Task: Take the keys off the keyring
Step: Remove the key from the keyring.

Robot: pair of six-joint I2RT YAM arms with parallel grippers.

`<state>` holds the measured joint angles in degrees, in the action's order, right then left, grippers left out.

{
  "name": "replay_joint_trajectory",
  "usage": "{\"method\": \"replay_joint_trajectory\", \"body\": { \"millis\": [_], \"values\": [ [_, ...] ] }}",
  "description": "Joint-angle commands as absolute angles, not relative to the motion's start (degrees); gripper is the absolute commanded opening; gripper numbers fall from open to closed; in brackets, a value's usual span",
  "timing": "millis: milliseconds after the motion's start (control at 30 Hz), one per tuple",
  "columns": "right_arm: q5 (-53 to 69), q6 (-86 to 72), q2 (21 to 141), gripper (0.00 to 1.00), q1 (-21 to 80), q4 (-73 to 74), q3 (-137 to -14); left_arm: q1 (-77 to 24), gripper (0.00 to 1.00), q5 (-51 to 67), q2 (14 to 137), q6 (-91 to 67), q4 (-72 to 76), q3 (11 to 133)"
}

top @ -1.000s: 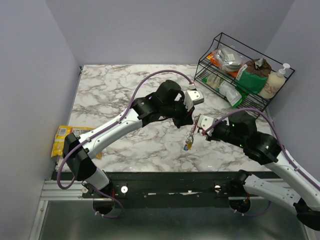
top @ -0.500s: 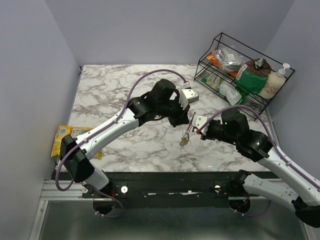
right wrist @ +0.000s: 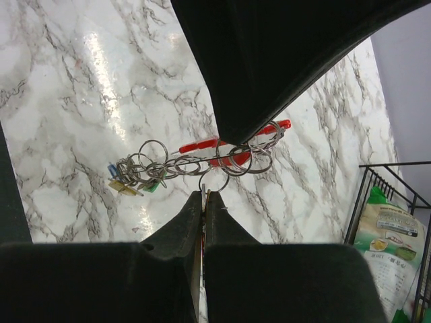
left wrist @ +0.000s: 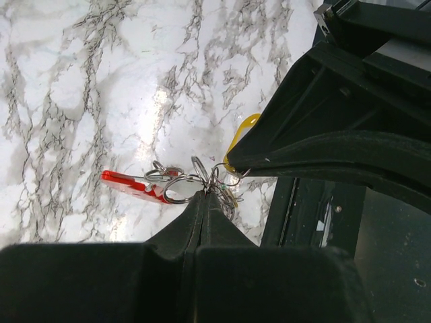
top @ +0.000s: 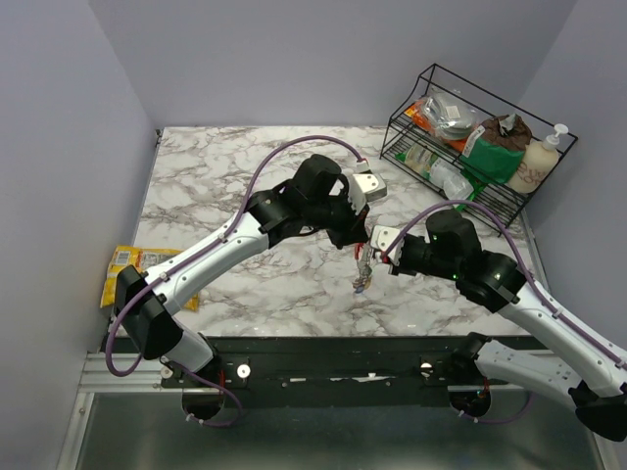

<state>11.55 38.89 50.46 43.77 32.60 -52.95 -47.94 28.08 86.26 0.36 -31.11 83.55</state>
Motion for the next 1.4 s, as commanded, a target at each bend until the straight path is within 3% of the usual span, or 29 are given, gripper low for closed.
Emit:
{"method": "replay_joint_trajectory", "body": {
  "millis": [0, 300, 333, 367, 400, 600, 967, 1267, 1367],
  "values": [
    [11.52, 37.88, 49.4, 0.01, 43.59, 35.24, -52.12, -46.85, 0.0, 27.86, 83.23, 0.26, -28.74, 83.32],
    [10.37, 38.06, 48.52, 0.01, 43.51, 35.68, -53.26, -46.85, 0.0, 27.51, 83.32, 0.18, -28.65, 83.32],
    [10.37, 38.14, 48.43, 0.01, 43.51, 36.03, -53.52, -46.85, 0.04, 27.16, 83.32, 0.26, -28.57, 83.32],
    [10.37, 38.14, 48.34, 0.01, 43.51, 36.3, -53.79, -46.85, 0.18, 27.07, 83.15, 0.26, -28.56, 83.41],
    [10.37, 38.32, 48.25, 0.01, 43.51, 36.65, -54.49, -46.85, 0.25, 27.07, 83.23, 0.26, -28.56, 83.41],
    [9.84, 39.2, 47.64, 0.01, 43.51, 38.93, -56.6, -46.85, 0.53, 27.16, 83.41, 0.26, -28.74, 83.5],
    [10.72, 40.52, 47.55, 0.01, 43.51, 41.31, -60.11, -46.85, 0.6, 29.62, 84.11, 0.35, -29.09, 83.67],
    [11.07, 39.38, 50.53, 0.01, 43.42, 40.96, -63.02, -47.11, 0.63, 44.11, 83.32, 2.63, -31.2, 84.29],
    [12.39, 38.41, 51.15, 0.01, 43.51, 41.22, -63.98, -47.29, 0.63, 43.77, 83.14, 2.73, -31.11, 83.94]
  ]
}}
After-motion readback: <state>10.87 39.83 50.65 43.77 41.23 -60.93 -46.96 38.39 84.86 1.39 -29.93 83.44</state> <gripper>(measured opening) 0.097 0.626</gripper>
